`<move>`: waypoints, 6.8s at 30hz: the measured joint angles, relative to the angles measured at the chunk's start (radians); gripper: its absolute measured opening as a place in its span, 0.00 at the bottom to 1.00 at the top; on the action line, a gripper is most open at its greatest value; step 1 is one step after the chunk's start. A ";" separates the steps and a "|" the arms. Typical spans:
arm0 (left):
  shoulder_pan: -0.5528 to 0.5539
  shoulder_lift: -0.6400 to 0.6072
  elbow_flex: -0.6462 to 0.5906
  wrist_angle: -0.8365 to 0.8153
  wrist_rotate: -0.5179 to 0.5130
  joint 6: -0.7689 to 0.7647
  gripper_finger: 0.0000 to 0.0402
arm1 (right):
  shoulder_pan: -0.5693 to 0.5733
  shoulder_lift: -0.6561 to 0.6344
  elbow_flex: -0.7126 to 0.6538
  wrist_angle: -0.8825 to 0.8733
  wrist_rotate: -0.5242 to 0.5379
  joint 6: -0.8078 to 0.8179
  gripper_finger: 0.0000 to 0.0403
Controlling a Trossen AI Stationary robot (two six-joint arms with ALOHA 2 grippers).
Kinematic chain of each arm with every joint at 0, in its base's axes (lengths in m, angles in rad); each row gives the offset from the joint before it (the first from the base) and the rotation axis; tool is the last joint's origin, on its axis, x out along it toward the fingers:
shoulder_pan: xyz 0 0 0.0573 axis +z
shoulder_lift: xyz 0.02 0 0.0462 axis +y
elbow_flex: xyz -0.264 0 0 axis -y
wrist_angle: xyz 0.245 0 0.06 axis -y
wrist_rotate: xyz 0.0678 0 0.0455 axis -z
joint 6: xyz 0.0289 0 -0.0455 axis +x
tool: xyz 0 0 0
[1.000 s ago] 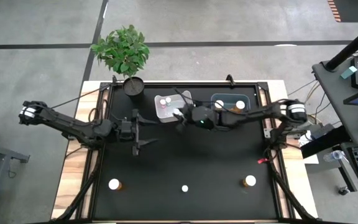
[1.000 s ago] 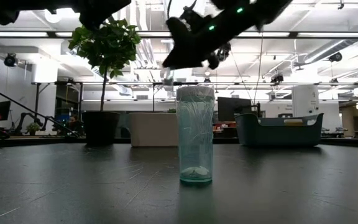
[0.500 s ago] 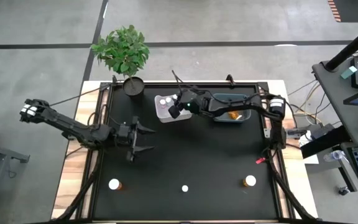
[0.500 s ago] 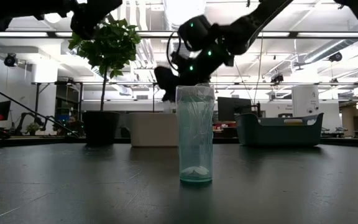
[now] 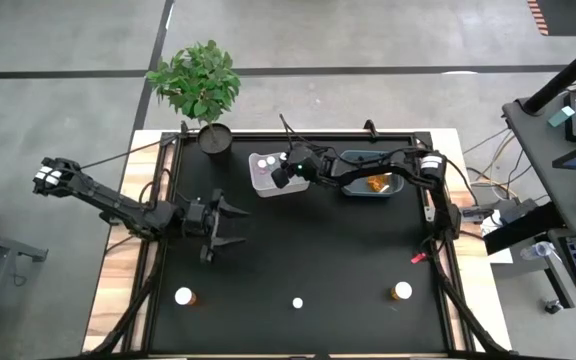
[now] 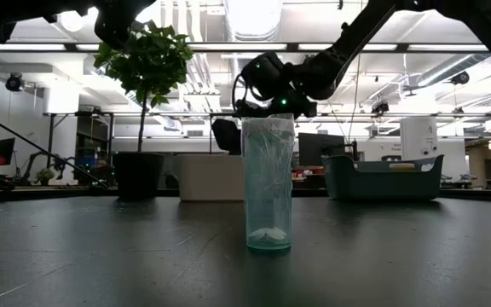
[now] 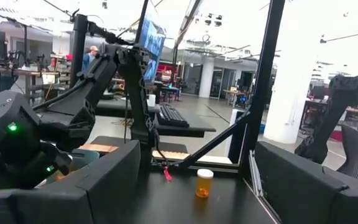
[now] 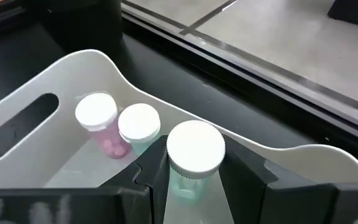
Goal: Pick and place medicine bottles into bin by pill shape (circle, oval)
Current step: Put the blue tablet bottle into the white bin, then put the orange capsule bottle into the blue bin
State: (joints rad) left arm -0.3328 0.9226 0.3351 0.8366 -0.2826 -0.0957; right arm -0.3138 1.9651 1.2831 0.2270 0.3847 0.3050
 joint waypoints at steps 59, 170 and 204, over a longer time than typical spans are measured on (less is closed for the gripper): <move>0.001 -0.002 0.000 0.020 -0.010 0.077 0.75 | 0.008 0.034 0.001 0.074 0.001 0.000 0.29; -0.439 0.570 0.732 -1.494 0.358 -1.943 0.75 | 0.261 -0.523 -0.173 -0.086 -0.283 -0.672 0.29; -0.395 0.545 0.868 -1.947 0.570 -2.016 0.75 | 0.101 -0.583 -0.255 -0.485 -0.444 -0.594 0.28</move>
State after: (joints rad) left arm -0.7280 1.4680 1.2035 -1.1099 0.2874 -2.1120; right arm -0.2127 1.3823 1.0281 -0.2580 -0.0588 -0.2894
